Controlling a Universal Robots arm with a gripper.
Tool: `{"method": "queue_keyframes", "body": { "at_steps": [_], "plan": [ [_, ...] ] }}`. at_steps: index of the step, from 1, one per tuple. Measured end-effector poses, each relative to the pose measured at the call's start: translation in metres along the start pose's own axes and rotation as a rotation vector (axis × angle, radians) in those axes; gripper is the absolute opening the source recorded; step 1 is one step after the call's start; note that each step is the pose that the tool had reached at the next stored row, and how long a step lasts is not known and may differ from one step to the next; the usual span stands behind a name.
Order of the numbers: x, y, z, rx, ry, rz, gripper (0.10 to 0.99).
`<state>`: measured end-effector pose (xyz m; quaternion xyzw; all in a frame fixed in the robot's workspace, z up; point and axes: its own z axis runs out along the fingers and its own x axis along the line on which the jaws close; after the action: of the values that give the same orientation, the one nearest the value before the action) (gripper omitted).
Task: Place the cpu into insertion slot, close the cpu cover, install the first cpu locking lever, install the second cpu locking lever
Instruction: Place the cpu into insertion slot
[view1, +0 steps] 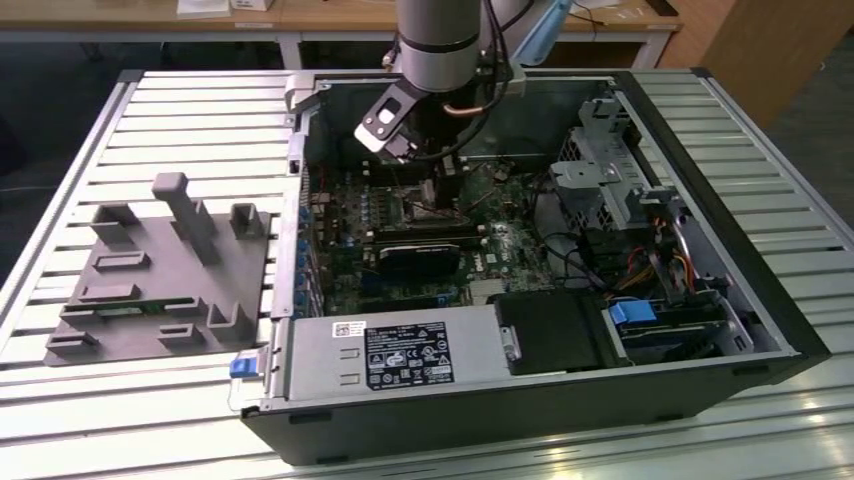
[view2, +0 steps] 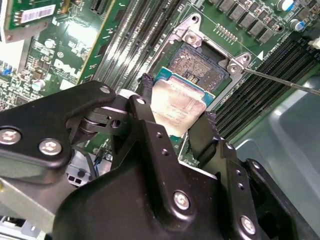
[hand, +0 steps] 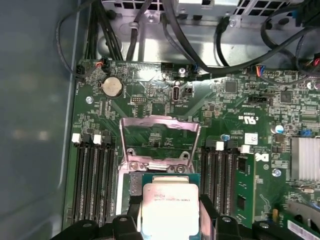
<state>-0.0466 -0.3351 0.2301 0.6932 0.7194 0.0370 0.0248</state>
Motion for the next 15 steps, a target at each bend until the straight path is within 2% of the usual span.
{"method": "queue_keyframes", "body": {
  "at_steps": [15],
  "plan": [
    [0.0081, -0.0029, 0.014, 0.0, -0.001, 0.015, 0.537]
  ]
}}
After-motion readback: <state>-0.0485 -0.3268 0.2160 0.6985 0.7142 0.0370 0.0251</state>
